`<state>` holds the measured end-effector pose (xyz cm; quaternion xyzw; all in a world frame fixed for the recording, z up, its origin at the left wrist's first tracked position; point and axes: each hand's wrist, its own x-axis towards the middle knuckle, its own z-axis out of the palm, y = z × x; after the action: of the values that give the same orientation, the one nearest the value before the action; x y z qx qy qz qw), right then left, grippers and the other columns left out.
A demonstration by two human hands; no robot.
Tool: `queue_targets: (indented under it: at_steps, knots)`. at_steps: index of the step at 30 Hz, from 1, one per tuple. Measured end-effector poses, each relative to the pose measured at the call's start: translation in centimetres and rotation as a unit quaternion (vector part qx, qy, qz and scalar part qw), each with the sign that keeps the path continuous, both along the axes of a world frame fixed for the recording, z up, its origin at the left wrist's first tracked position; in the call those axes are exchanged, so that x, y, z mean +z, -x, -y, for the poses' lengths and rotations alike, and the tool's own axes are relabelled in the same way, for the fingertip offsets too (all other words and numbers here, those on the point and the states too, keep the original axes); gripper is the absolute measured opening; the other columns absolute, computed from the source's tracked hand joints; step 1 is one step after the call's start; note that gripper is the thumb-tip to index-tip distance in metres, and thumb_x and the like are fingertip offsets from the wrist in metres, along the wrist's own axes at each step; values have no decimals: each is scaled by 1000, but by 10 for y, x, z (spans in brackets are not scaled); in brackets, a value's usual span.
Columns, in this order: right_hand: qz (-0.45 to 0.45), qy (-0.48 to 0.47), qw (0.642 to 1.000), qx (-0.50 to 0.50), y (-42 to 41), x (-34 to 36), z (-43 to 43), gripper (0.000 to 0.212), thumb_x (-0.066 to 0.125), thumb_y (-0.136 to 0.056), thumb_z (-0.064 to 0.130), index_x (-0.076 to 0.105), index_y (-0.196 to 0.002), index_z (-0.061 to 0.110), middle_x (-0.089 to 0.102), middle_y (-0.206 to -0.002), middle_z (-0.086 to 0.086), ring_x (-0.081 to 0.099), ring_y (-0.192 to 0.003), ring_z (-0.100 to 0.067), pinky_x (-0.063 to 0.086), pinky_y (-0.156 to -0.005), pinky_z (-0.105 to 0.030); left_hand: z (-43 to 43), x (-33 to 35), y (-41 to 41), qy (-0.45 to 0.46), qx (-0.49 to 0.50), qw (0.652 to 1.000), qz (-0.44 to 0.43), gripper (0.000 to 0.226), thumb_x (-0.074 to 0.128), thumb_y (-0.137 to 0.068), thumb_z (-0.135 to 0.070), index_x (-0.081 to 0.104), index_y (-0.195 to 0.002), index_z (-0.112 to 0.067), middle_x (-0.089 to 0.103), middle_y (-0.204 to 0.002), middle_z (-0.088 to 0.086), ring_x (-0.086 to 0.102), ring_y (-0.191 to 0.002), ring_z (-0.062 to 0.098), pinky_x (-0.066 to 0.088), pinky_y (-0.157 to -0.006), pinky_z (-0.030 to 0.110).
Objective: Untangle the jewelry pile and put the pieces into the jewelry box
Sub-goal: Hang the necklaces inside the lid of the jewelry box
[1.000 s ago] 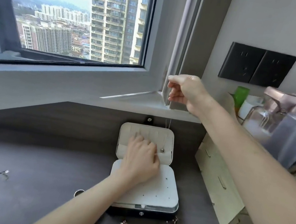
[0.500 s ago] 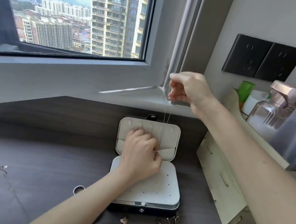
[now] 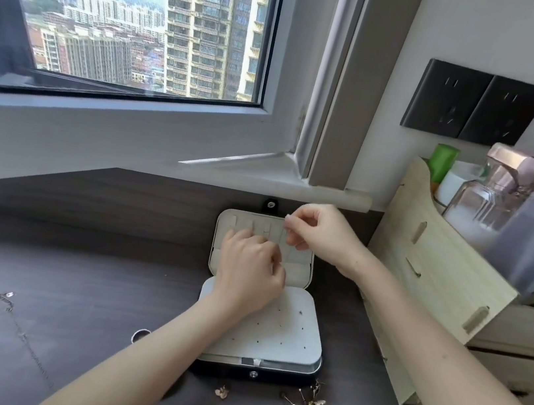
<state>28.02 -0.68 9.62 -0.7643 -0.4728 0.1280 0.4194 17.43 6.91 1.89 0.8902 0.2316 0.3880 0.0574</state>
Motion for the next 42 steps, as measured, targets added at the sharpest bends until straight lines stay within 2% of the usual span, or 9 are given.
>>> queue_targets:
  at_steps: [4, 9, 16, 23, 29, 32, 35, 37, 42]
  knots:
    - [15, 12, 1000, -8, -1, -9, -2, 19, 55, -93, 16, 66, -80, 7, 70, -75, -12, 66, -74, -30, 56, -74, -45, -9, 7, -7, 17, 42, 999, 29, 21, 43, -75, -24, 63, -71, -16, 62, -60, -1, 55, -58, 26, 26, -58, 29]
    - [47, 17, 999, -9, -2, -13, -5, 18, 54, -93, 15, 65, -79, 14, 68, -73, -7, 65, -75, -28, 55, -73, -45, -13, 19, -15, 105, 2, 994, 22, 21, 52, -93, -23, 70, -105, -21, 67, -98, 3, 58, -94, 24, 38, -74, 34]
    - [145, 2, 979, -144, -5, -22, -11, 23, 61, -87, 22, 71, -74, 8, 69, -74, -5, 63, -77, -21, 48, -70, -30, -16, 14, -24, 136, 112, 983, 48, 36, 46, -92, -35, 70, -86, -9, 69, -91, 4, 60, -89, 28, 35, -71, 34]
    - [203, -17, 950, -236, 11, -30, -21, 23, 57, -88, 16, 65, -68, 7, 59, -64, -2, 57, -63, -20, 36, -56, -24, -13, 23, -34, 125, 186, 975, -14, 32, 48, -90, -34, 61, -71, -12, 64, -83, 4, 58, -83, 28, 26, -68, 34]
    - [210, 74, 952, -212, 13, -29, -19, 19, 56, -86, 14, 57, -68, 9, 60, -72, -8, 58, -71, -28, 38, -56, -26, -11, 22, -28, 79, 170, 981, -51, 30, 49, -90, -33, 53, -65, -16, 52, -72, 1, 42, -70, 23, 21, -66, 32]
    - [210, 96, 956, -181, 13, -31, -13, 27, 57, -88, 17, 51, -63, 12, 58, -71, -6, 58, -72, -27, 36, -55, -25, -11, 17, -21, 39, 97, 993, -54, 33, 64, -79, -27, 49, -51, -18, 52, -58, 3, 40, -56, 24, 21, -60, 32]
    - [172, 3, 972, -162, 11, -29, -6, 12, 57, -90, 14, 68, -91, 9, 68, -89, -6, 63, -87, -22, 47, -72, -28, -11, 10, -18, 36, 55, 997, -37, 21, 71, -64, -17, 60, -46, -16, 54, -50, 5, 45, -47, 25, 23, -55, 30]
    - [144, -43, 977, -153, 10, -25, -2, 18, 60, -89, 11, 67, -105, 10, 69, -97, -4, 63, -91, -17, 45, -76, -23, -7, 9, -15, 38, 58, 997, -41, 13, 64, -62, -17, 65, -50, -17, 56, -51, 3, 52, -48, 28, 26, -55, 29]
    - [200, 23, 970, -135, 11, -23, 4, 21, 59, -89, 19, 67, -108, 17, 70, -99, -1, 64, -93, -18, 51, -80, -30, -4, 11, -7, 34, 65, 995, -60, 21, 50, -76, -15, 70, -69, -12, 62, -70, 5, 52, -68, 27, 18, -54, 29]
